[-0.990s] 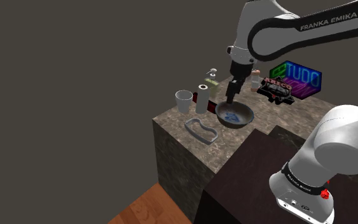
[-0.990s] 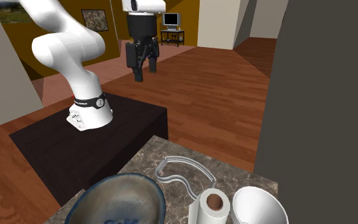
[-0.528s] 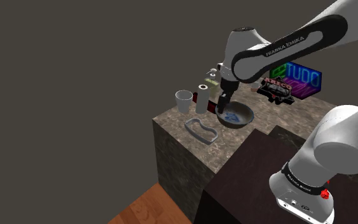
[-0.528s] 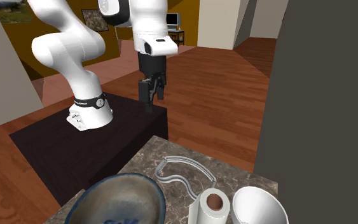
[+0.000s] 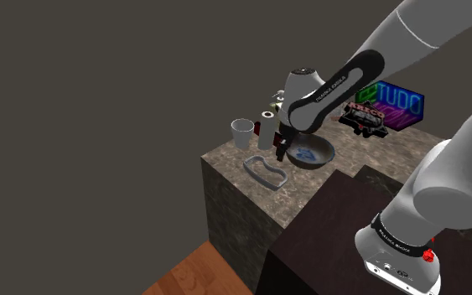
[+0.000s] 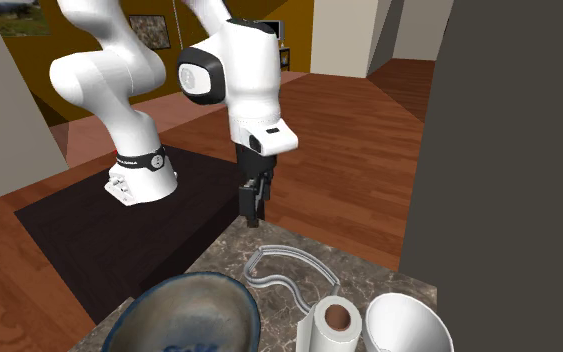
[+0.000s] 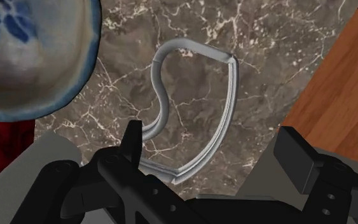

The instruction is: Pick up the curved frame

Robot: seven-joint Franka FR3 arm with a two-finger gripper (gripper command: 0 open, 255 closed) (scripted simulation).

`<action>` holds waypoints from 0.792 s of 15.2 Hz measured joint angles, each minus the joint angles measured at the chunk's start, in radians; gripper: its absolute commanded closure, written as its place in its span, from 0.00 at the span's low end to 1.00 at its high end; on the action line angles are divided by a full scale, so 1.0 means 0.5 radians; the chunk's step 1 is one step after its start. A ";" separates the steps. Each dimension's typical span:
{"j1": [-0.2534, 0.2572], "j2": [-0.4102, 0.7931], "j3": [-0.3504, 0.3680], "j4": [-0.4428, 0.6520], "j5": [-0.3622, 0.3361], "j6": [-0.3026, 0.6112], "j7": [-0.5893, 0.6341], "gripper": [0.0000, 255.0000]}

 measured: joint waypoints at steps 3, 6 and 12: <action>-0.011 0.281 -0.010 0.078 0.009 0.223 -0.057 0.00; -0.031 0.550 -0.003 0.204 0.030 0.381 -0.117 0.00; -0.085 1.011 0.025 0.442 0.046 0.632 -0.199 0.00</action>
